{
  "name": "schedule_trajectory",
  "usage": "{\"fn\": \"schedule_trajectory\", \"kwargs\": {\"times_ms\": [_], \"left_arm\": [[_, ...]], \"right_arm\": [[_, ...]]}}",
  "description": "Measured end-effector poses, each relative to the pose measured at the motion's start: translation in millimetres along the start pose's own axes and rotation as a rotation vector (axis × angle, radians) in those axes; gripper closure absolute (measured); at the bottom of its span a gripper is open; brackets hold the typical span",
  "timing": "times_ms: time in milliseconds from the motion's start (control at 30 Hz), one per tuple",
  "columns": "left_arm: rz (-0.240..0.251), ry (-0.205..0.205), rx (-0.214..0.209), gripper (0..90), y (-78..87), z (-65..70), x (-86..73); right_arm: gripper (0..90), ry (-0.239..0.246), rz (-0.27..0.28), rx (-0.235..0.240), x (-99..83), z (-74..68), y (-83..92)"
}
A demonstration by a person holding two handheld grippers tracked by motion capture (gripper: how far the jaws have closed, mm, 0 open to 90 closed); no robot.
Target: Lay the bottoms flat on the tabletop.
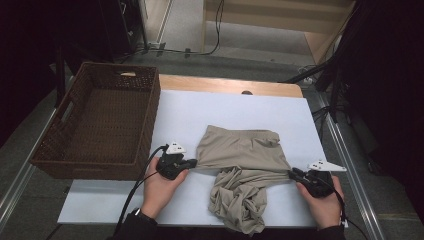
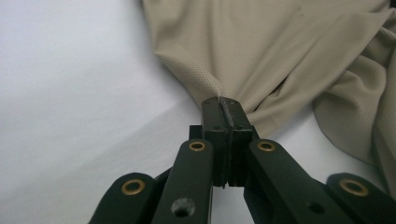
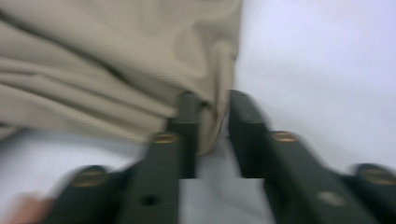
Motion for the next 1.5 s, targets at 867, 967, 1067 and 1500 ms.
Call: {"fn": "schedule_trajectory", "kwargs": {"times_ms": [867,967,1067,1500], "left_arm": [[-0.043,-0.025,0.005,90.0,-18.0,-2.5,16.2],[-0.052,-0.042,-0.004,90.0,-11.4,2.7,7.6],[-0.059,-0.056,-0.018,90.0,-3.7,8.2,-1.2],[0.070,0.007,-0.010,65.1,-13.9,-4.8,30.0]], "right_arm": [[87.2,0.032,-0.061,0.054,45.4,-2.7,-46.3],[87.5,0.028,-0.066,0.050,34.1,0.5,-34.2],[87.5,0.022,-0.066,0.050,23.4,3.9,-24.4],[61.3,-0.004,0.077,0.062,46.4,13.8,-10.8]]}}
Point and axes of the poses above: each handheld gripper's, and its own axes: y roughly backward along the jaws, x roughly out of its top, z roughly to its right, the point moved 2 cm from there along -y, roughly forward along the jaws, and after that the axes turned 9 degrees about -x, right-handed, at the moved point
